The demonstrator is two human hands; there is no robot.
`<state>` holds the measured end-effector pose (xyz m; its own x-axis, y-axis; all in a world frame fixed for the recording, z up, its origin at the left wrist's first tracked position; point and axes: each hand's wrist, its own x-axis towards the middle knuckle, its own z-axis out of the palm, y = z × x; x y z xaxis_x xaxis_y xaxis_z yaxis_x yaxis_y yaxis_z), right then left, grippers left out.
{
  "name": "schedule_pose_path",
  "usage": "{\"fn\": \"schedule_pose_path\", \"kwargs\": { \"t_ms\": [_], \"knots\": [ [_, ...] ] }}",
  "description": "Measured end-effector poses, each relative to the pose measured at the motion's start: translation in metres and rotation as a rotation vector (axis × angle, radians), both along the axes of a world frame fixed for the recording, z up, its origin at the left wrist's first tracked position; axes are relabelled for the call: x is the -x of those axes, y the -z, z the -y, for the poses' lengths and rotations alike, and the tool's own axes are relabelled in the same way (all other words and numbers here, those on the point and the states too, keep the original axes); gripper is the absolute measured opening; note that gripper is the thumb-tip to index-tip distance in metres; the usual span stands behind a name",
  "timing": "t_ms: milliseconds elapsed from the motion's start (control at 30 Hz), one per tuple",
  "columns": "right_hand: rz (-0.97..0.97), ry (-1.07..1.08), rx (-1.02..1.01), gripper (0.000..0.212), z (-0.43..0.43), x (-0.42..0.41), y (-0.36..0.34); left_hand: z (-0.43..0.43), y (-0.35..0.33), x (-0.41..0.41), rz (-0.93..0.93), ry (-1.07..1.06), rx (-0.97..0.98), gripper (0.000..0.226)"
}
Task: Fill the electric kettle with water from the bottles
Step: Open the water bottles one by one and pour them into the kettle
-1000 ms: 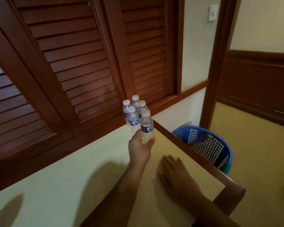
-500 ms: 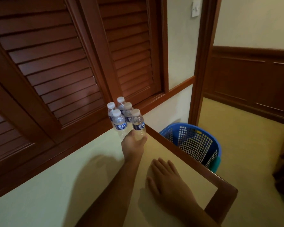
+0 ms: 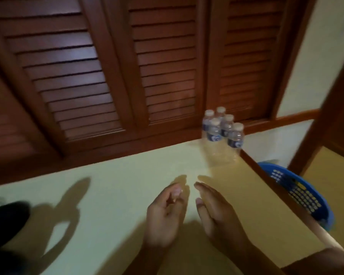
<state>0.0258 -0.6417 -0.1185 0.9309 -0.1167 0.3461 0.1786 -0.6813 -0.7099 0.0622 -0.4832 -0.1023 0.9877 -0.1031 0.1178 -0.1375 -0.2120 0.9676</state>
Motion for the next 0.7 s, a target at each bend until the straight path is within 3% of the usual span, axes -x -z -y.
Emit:
{"fn": "schedule_pose_path", "kwargs": {
  "t_ms": [167,367,700],
  "knots": [
    [0.065,-0.261,-0.165,0.043,-0.094,0.006,-0.031,-0.078,-0.015,0.051,0.098,-0.216,0.039,0.037],
    [0.057,-0.531,-0.289,0.038,-0.184,0.038,-0.048,-0.157,-0.028,0.111,0.232,-0.495,0.026,0.036],
    [0.021,-0.757,-0.449,0.035,-0.319,0.093,-0.062,-0.281,-0.047,0.191,0.329,-0.804,0.027,0.036]
  ]
}}
